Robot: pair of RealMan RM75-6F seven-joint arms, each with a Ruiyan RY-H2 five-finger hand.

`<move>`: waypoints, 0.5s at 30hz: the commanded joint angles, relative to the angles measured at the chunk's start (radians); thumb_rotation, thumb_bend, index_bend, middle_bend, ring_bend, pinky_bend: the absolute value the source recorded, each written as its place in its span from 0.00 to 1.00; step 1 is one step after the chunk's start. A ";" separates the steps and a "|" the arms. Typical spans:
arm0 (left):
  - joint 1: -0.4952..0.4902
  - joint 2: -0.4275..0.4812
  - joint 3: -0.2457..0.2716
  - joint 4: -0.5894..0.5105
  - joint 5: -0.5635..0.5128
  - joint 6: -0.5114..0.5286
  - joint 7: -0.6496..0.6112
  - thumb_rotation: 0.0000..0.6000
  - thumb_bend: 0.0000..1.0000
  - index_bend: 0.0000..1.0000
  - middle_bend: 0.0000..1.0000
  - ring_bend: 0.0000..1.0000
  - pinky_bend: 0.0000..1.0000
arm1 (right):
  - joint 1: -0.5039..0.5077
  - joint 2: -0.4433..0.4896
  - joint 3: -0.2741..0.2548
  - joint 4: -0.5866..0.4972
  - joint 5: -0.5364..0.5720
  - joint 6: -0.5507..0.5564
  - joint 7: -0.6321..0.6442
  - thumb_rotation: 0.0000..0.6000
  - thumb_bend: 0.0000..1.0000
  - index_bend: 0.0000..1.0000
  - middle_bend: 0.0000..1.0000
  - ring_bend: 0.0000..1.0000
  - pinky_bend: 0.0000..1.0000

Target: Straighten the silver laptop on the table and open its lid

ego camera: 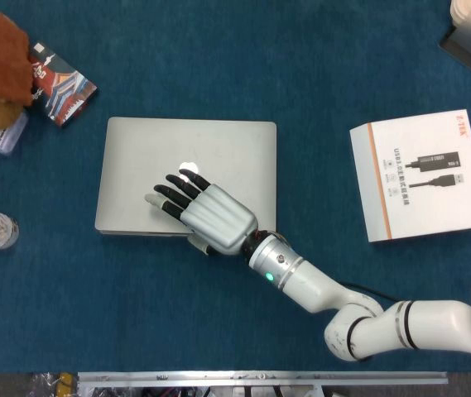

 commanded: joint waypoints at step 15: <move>-0.061 0.007 0.062 0.013 0.082 -0.135 -0.060 0.97 0.20 0.04 0.01 0.00 0.00 | 0.037 0.075 0.062 -0.115 0.055 0.023 -0.138 1.00 0.39 0.02 0.10 0.01 0.08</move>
